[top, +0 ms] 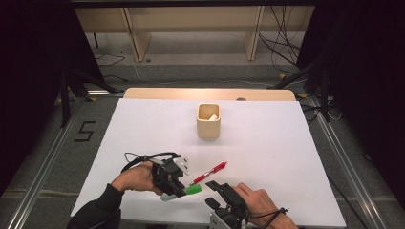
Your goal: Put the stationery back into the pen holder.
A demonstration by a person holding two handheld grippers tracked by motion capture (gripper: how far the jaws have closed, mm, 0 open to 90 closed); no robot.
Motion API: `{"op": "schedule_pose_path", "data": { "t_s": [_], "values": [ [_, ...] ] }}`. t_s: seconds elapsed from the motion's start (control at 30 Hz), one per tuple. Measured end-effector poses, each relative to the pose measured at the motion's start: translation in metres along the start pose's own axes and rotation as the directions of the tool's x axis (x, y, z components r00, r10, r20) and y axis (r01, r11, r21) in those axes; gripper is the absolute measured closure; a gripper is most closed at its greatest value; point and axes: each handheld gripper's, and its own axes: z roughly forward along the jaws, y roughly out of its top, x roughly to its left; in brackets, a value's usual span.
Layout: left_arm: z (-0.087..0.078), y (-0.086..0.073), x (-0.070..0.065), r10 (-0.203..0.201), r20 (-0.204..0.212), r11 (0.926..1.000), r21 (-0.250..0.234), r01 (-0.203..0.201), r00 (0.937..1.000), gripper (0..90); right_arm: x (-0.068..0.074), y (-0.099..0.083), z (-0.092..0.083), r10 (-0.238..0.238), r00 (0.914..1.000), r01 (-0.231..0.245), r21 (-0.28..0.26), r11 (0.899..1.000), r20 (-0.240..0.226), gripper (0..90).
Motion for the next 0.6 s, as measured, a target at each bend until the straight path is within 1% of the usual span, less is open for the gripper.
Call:
{"op": "schedule_pose_path", "data": {
  "t_s": [0.03,0.07,0.1,0.13,0.17,0.2,0.23,0.27,0.3,0.33,0.37,0.4,0.43,0.47,0.5,0.53,0.57,0.6],
  "values": [
    [0.000,0.000,0.000,0.000,0.000,1.0000,0.000,0.000,1.0000,77.3,-0.002,-0.001,0.000,0.002,1.0000,-0.002,0.003,1.000,-0.002,39.1],
    [-0.002,-0.003,0.000,-0.031,-0.017,0.9991,-0.030,0.030,0.9994,77.2,-0.004,-0.003,0.000,0.031,0.9995,-0.031,0.008,0.999,-0.004,38.5],
    [-0.005,-0.006,0.001,-0.052,-0.038,0.9972,-0.056,0.050,0.9979,77.2,-0.004,-0.003,0.000,0.031,0.9995,-0.031,0.008,0.999,-0.004,38.5],
    [-0.010,-0.011,0.000,-0.099,-0.082,0.9891,-0.117,0.089,0.9917,77.2,-0.008,-0.007,0.001,0.119,0.9929,-0.119,0.003,0.993,-0.001,37.5],
    [-0.010,-0.011,0.000,-0.099,-0.082,0.9891,-0.117,0.089,0.9917,77.2,-0.008,-0.007,0.001,0.119,0.9929,-0.119,0.003,0.993,-0.001,37.5],
    [-0.013,-0.015,0.001,-0.149,-0.114,0.9728,-0.195,0.125,0.9821,77.2,-0.013,-0.011,0.000,0.199,0.9799,-0.199,0.001,0.980,-0.009,37.1],
    [-0.013,-0.015,0.001,-0.149,-0.114,0.9728,-0.195,0.125,0.9821,77.2,-0.016,-0.013,0.000,0.253,0.9674,-0.253,-0.003,0.967,-0.012,36.5],
    [-0.015,-0.016,0.002,-0.170,-0.129,0.9664,-0.215,0.140,0.9768,77.2,-0.018,-0.015,0.000,0.296,0.9549,-0.297,-0.009,0.955,-0.018,35.8],
    [-0.015,-0.016,0.002,-0.188,-0.145,0.9584,-0.243,0.149,0.9714,77.2,-0.021,-0.017,0.000,0.336,0.9413,-0.337,-0.013,0.942,-0.032,34.9],
    [-0.016,-0.018,0.004,-0.197,-0.148,0.9481,-0.280,0.150,0.9691,77.2,-0.022,-0.019,-0.001,0.370,0.9280,-0.371,-0.018,0.928,-0.043,34.7],
    [-0.017,-0.019,0.006,-0.233,-0.134,0.9283,-0.326,0.180,0.9631,77.2,-0.023,-0.021,-0.001,0.399,0.9155,-0.401,-0.022,0.916,-0.049,34.6],
    [-0.018,-0.021,0.008,-0.251,-0.154,0.9133,-0.365,0.182,0.9556,77.2,-0.025,-0.022,-0.001,0.428,0.9014,-0.430,-0.023,0.902,-0.063,34.0],
    [-0.018,-0.021,0.008,-0.251,-0.154,0.9133,-0.365,0.182,0.9556,77.2,-0.026,-0.024,0.000,0.460,0.8852,-0.462,-0.023,0.886,-0.072,33.7],
    [-0.019,-0.024,0.010,-0.291,-0.161,0.8882,-0.412,0.204,0.9431,77.2,-0.028,-0.026,0.000,0.493,0.8658,-0.496,-0.022,0.868,-0.088,33.4],
    [-0.020,-0.025,0.011,-0.298,-0.173,0.8807,-0.429,0.200,0.9389,77.2,-0.028,-0.027,0.001,0.511,0.8546,-0.515,-0.022,0.857,-0.093,33.3],
    [-0.020,-0.026,0.012,-0.316,-0.187,0.8685,-0.452,0.204,0.9302,77.2,-0.029,-0.029,0.001,0.536,0.8380,-0.541,-0.024,0.841,-0.103,33.3],
    [-0.020,-0.026,0.012,-0.316,-0.187,0.8685,-0.452,0.204,0.9302,77.2,-0.031,-0.031,0.001,0.557,0.8223,-0.563,-0.024,0.826,-0.115,33.1],
    [-0.020,-0.027,0.014,-0.353,-0.197,0.8452,-0.487,0.221,0.9147,77.2,-0.032,-0.032,0.001,0.582,0.8034,-0.589,-0.023,0.808,-0.128,33.0]
  ]
}}
